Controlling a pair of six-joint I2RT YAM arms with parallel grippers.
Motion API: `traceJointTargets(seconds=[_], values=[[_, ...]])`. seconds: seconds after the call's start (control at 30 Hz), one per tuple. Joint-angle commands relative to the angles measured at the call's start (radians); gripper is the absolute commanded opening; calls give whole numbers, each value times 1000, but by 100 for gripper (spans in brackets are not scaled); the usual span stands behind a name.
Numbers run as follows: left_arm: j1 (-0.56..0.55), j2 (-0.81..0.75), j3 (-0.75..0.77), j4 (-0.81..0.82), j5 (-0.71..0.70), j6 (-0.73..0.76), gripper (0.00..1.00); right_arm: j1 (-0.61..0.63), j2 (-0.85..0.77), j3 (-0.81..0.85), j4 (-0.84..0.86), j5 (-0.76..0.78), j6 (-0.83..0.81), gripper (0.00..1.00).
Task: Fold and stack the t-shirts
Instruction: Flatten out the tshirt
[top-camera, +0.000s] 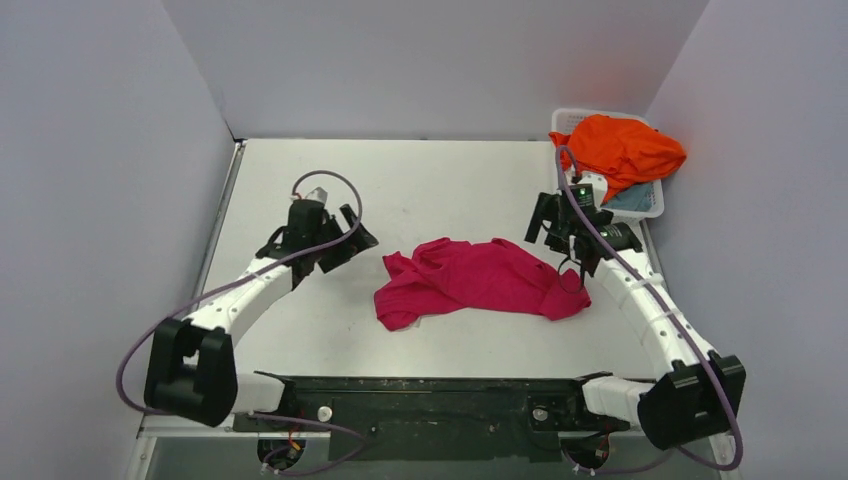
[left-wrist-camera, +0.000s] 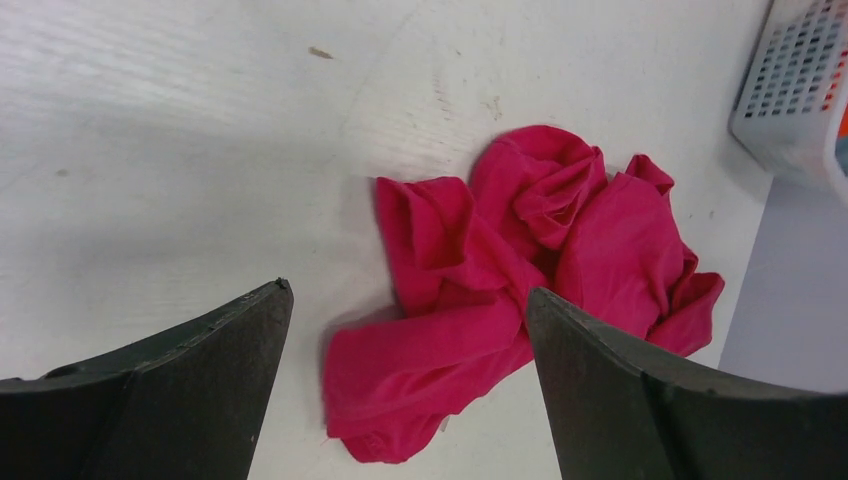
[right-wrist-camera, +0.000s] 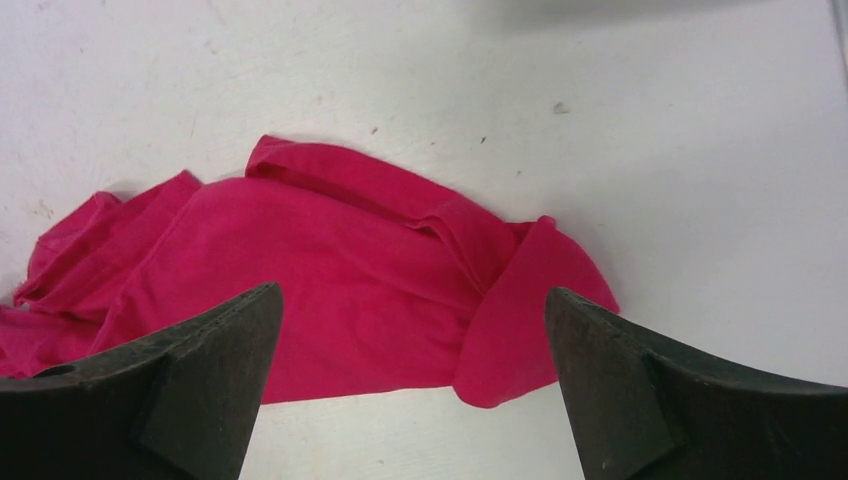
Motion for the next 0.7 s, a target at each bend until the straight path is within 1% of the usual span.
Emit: traceJointTargets(seconds=[0.0,0.1,0.17,0.2,0.27,0.3,0.33,0.37,0.4,0.47,0.5,0.53,0.57,0.6,0.63,0.67], values=[[-96,158,147,78,7,108,98,31,115,61,19,-71,-15,100],[-141,245,192,83,-3,129,100,85,189,111,29,-67,-32,100],[-170,330,218,71,-4,139,94,145,250,160,11,-18,-44,100],[-186,350,232,64,-7,142,93,181,279,185,8,1,-39,100],[-210,406,249,43,-24,151,88,212,305,195,6,39,-17,100],[-216,441,260,38,-28,154,84,217,308,194,7,43,-9,100],[-228,456,268,35,-28,156,82,222,311,184,8,41,9,100],[-234,486,281,35,-28,156,77,222,308,175,10,39,17,100],[-244,497,287,34,-31,156,75,222,300,154,10,46,30,100],[-256,533,313,26,-56,156,61,222,273,105,10,67,46,100],[-259,553,320,18,-68,154,45,220,258,86,9,75,53,100],[-259,561,337,-4,-103,151,34,218,226,46,8,96,64,100],[-261,572,345,-18,-136,148,10,212,207,4,4,106,69,100],[-261,576,360,-51,-201,144,4,206,169,-14,-13,129,84,100],[-261,576,367,-69,-230,146,0,185,153,-47,-26,139,94,100],[-262,572,376,-99,-286,151,0,169,119,-62,-59,153,127,100]])
